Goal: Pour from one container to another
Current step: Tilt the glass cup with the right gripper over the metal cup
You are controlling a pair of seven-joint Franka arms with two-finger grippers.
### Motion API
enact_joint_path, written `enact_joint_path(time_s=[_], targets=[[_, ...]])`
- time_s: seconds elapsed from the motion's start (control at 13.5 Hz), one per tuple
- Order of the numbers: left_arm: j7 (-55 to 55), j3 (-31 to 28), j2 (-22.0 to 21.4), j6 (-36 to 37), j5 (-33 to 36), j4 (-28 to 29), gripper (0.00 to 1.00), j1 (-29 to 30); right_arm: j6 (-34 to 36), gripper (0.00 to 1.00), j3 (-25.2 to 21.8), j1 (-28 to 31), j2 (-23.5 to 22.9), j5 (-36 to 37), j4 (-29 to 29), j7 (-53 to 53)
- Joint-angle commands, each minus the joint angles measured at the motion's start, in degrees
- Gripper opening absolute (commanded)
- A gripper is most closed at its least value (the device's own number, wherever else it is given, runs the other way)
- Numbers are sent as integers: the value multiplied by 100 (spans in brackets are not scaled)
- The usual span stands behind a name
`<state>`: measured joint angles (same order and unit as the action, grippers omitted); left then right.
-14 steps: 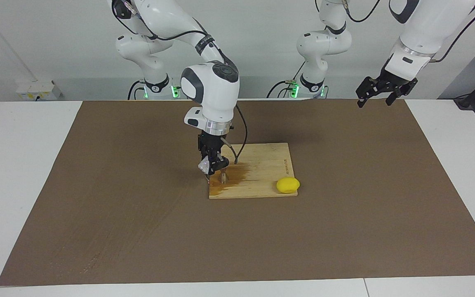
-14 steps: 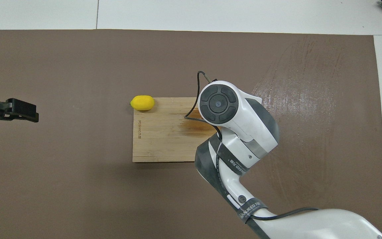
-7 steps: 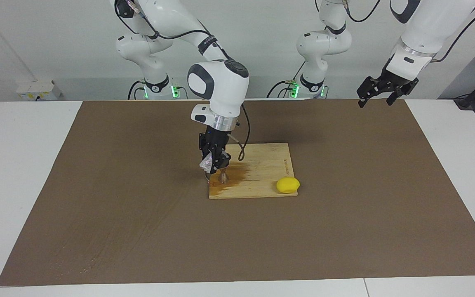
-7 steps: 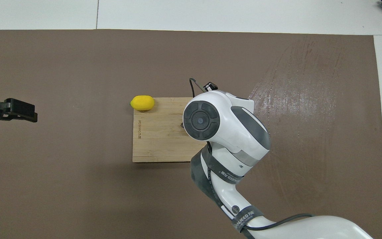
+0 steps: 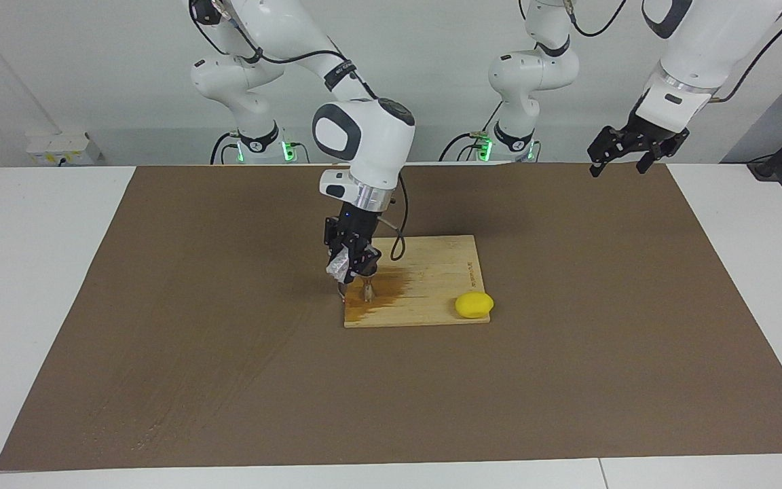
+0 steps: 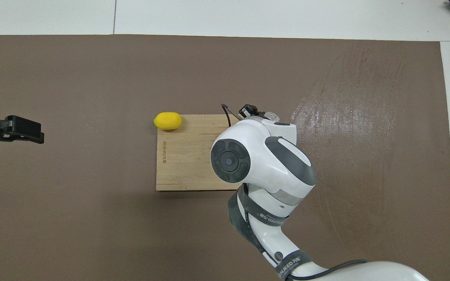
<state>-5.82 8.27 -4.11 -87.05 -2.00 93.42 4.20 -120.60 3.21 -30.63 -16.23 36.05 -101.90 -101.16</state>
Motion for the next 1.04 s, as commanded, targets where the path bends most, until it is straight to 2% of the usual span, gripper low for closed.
enact_joint_path(time_s=[0.0, 0.37, 0.67, 0.96], targets=[[28, 17, -196, -110, -81, 221, 100, 72, -140, 0, 13, -22, 217, 218, -234, -229], [28, 17, -196, -110, -81, 221, 100, 63, -148, 0, 31, 57, 50, 87, 118, -361], [28, 17, -196, -110, -81, 221, 100, 63, -148, 0, 22, 92, 6, -615, 328, -492], [28, 17, -196, -110, -81, 221, 100, 72, -183, 0, 22, 171, -12, -696, 338, -519]])
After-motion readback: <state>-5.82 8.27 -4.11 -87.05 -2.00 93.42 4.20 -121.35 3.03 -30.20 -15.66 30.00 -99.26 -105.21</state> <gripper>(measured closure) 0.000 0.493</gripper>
